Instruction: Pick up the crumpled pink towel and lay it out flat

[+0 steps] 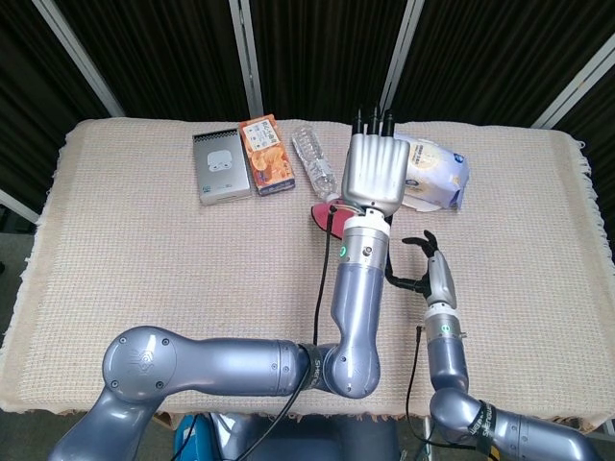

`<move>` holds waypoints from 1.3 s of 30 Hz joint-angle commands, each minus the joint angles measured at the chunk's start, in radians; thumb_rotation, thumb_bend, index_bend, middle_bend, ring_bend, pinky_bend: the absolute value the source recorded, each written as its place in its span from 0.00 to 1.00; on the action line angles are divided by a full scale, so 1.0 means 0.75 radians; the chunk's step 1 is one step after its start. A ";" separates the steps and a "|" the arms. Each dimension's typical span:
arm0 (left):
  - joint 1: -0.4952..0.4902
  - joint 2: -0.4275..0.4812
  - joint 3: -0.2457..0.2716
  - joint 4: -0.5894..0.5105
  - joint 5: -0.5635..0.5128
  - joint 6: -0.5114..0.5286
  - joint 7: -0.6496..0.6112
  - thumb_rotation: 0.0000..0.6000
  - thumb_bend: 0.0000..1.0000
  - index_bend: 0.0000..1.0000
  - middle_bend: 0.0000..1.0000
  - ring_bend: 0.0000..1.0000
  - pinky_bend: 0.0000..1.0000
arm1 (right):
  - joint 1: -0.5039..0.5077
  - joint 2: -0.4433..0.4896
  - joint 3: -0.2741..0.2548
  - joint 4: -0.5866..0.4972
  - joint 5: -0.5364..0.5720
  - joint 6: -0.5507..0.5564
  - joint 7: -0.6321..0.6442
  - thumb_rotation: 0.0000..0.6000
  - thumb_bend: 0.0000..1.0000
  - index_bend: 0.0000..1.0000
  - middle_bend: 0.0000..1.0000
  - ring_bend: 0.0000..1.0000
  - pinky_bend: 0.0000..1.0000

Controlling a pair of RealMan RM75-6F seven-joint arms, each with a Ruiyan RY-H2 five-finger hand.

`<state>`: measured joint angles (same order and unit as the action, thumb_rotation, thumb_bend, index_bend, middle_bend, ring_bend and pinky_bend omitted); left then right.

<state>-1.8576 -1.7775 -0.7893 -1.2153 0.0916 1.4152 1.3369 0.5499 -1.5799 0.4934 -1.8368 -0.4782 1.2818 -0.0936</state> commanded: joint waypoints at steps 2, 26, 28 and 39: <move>0.020 0.016 0.003 -0.033 0.002 0.004 -0.008 1.00 0.64 0.78 0.10 0.00 0.02 | -0.003 -0.014 -0.008 0.000 -0.006 0.010 0.004 1.00 0.21 0.42 0.00 0.00 0.00; 0.054 0.052 0.024 -0.143 0.011 -0.003 -0.046 1.00 0.65 0.78 0.10 0.00 0.02 | 0.010 -0.067 0.001 0.039 -0.025 0.019 -0.017 1.00 0.26 0.67 0.10 0.00 0.00; 0.055 0.055 0.026 -0.149 0.012 -0.003 -0.048 1.00 0.65 0.78 0.10 0.00 0.02 | 0.008 -0.071 0.004 0.041 -0.031 0.024 -0.013 1.00 0.31 0.69 0.11 0.00 0.00; 0.083 0.081 0.047 -0.168 0.005 -0.001 -0.052 1.00 0.65 0.79 0.10 0.00 0.02 | -0.008 -0.071 0.001 0.026 -0.051 0.019 -0.005 1.00 0.63 0.72 0.11 0.00 0.00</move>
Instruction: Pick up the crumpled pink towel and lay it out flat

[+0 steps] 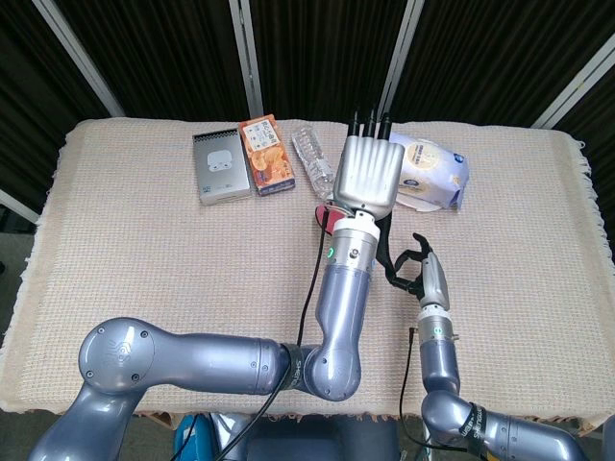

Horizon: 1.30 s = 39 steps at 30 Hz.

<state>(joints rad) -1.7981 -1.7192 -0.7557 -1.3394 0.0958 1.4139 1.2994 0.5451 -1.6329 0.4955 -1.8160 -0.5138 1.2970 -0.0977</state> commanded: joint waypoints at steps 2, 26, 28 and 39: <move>0.010 0.008 0.005 -0.006 0.000 0.002 -0.004 1.00 0.65 0.79 0.10 0.00 0.02 | -0.004 0.001 -0.005 -0.004 -0.008 -0.002 0.001 1.00 0.64 0.72 0.11 0.00 0.00; 0.352 0.244 0.033 -0.476 -0.006 -0.122 -0.260 1.00 0.66 0.79 0.10 0.00 0.02 | -0.045 0.164 0.111 -0.048 -0.105 -0.064 0.099 1.00 0.68 0.72 0.11 0.00 0.00; 0.388 0.268 0.035 -0.522 -0.007 -0.137 -0.298 1.00 0.66 0.79 0.10 0.00 0.02 | -0.038 0.182 0.131 -0.049 -0.104 -0.066 0.095 1.00 0.68 0.72 0.11 0.00 0.00; 0.574 0.365 0.074 -0.661 0.081 -0.210 -0.553 1.00 0.66 0.79 0.10 0.00 0.02 | 0.016 0.270 0.219 -0.028 -0.059 -0.084 0.044 1.00 0.68 0.72 0.11 0.00 0.00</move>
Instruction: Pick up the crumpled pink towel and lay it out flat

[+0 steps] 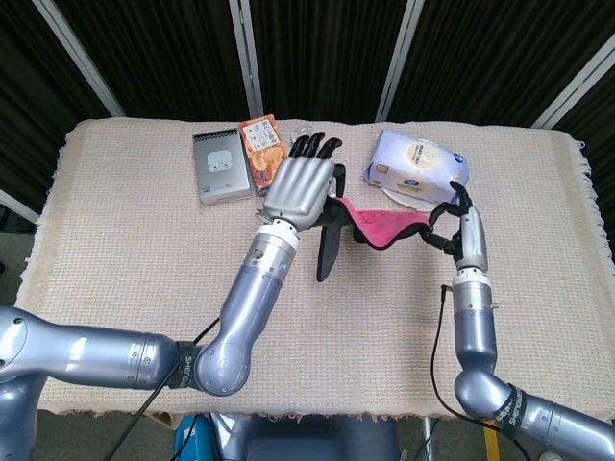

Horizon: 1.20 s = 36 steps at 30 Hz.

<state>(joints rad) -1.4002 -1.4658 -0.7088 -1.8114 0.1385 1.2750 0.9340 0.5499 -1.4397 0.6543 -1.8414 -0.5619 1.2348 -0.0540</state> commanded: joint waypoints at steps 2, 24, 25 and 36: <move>0.070 0.038 0.022 -0.039 0.049 -0.032 -0.108 1.00 0.66 0.79 0.10 0.00 0.02 | 0.017 0.026 0.012 0.006 0.010 -0.001 -0.025 1.00 0.68 0.72 0.11 0.00 0.00; 0.207 0.065 0.139 0.054 0.203 -0.115 -0.386 1.00 0.66 0.79 0.10 0.00 0.03 | 0.158 0.050 0.026 0.010 0.002 0.055 -0.159 1.00 0.68 0.72 0.11 0.00 0.00; 0.203 0.056 0.141 0.070 0.205 -0.118 -0.394 1.00 0.66 0.79 0.10 0.00 0.02 | 0.166 0.046 0.027 0.020 0.005 0.058 -0.163 1.00 0.68 0.72 0.11 0.00 0.00; 0.128 -0.073 0.131 0.311 0.260 -0.148 -0.490 1.00 0.66 0.79 0.10 0.00 0.02 | 0.261 0.021 0.066 0.194 0.043 0.025 -0.176 1.00 0.68 0.72 0.11 0.00 0.00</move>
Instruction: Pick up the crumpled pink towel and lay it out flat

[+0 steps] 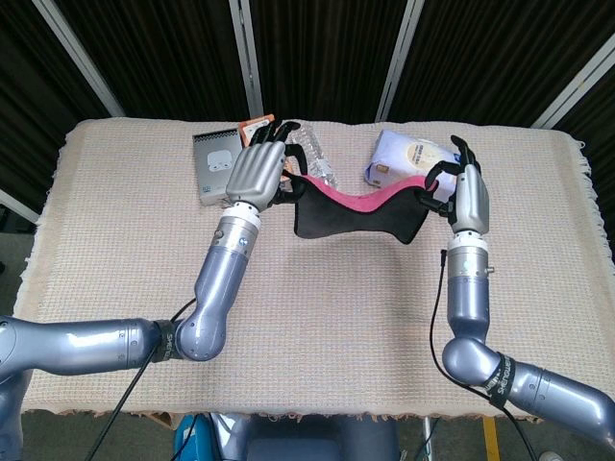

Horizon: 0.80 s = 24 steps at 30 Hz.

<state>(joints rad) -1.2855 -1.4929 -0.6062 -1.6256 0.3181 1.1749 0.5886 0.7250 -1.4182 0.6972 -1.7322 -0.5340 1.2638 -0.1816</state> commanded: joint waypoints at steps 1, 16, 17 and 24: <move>-0.032 -0.048 -0.006 0.088 0.028 -0.020 -0.037 1.00 0.66 0.79 0.10 0.00 0.02 | 0.036 -0.013 0.011 0.070 0.009 -0.022 -0.002 1.00 0.68 0.72 0.11 0.00 0.00; -0.041 -0.160 0.049 0.230 0.199 -0.042 -0.164 1.00 0.66 0.79 0.10 0.00 0.02 | 0.020 -0.016 -0.069 0.168 -0.025 -0.076 0.036 1.00 0.68 0.72 0.11 0.00 0.00; -0.023 -0.155 0.062 0.197 0.211 -0.032 -0.172 1.00 0.66 0.79 0.10 0.00 0.02 | 0.003 -0.012 -0.090 0.147 -0.043 -0.068 0.040 1.00 0.68 0.72 0.11 0.00 0.00; 0.152 -0.139 0.224 -0.092 0.285 0.072 -0.231 1.00 0.66 0.79 0.10 0.00 0.02 | -0.130 -0.014 -0.290 -0.037 -0.206 0.012 0.066 1.00 0.68 0.72 0.11 0.00 0.00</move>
<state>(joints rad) -1.2306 -1.6029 -0.4960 -1.6176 0.5010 1.1898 0.4400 0.6601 -1.4283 0.5218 -1.7201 -0.6523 1.2500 -0.1403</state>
